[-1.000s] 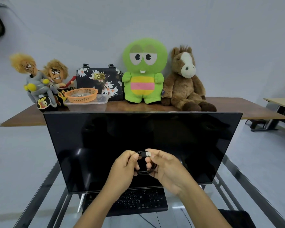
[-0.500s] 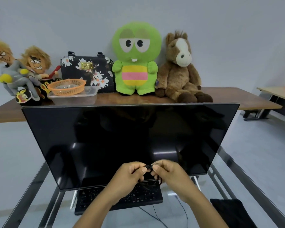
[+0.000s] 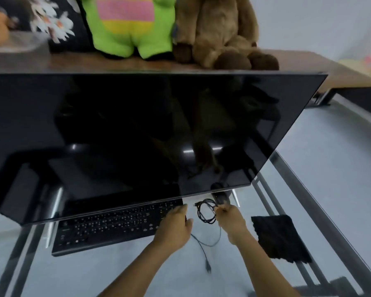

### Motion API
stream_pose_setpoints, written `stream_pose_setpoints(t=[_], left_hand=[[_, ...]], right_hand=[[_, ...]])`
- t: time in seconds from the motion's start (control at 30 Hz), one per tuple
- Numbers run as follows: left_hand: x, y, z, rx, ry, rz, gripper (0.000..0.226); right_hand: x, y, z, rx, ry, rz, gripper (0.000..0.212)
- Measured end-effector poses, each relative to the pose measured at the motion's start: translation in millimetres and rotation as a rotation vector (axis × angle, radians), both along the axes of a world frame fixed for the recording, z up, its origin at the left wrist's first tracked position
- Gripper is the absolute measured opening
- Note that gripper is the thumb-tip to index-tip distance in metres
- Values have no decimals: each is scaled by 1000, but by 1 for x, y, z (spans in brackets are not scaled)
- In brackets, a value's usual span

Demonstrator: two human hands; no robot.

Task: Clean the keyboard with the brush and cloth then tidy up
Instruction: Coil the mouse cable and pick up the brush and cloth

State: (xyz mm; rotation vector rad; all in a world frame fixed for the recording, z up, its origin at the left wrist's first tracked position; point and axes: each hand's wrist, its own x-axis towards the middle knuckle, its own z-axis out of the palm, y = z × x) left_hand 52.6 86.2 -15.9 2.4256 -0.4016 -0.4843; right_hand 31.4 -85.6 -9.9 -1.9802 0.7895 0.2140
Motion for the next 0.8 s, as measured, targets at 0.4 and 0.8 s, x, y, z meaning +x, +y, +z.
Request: stream_pose_setpoints(t=[0.4, 0.8], left_hand=[[2, -31, -79, 534, -266, -399, 66], [17, -30, -101, 475, -322, -337, 65]], right_hand=[[46, 0, -78, -20, 9, -106, 20], [61, 0, -97, -231, -51, 43, 17]])
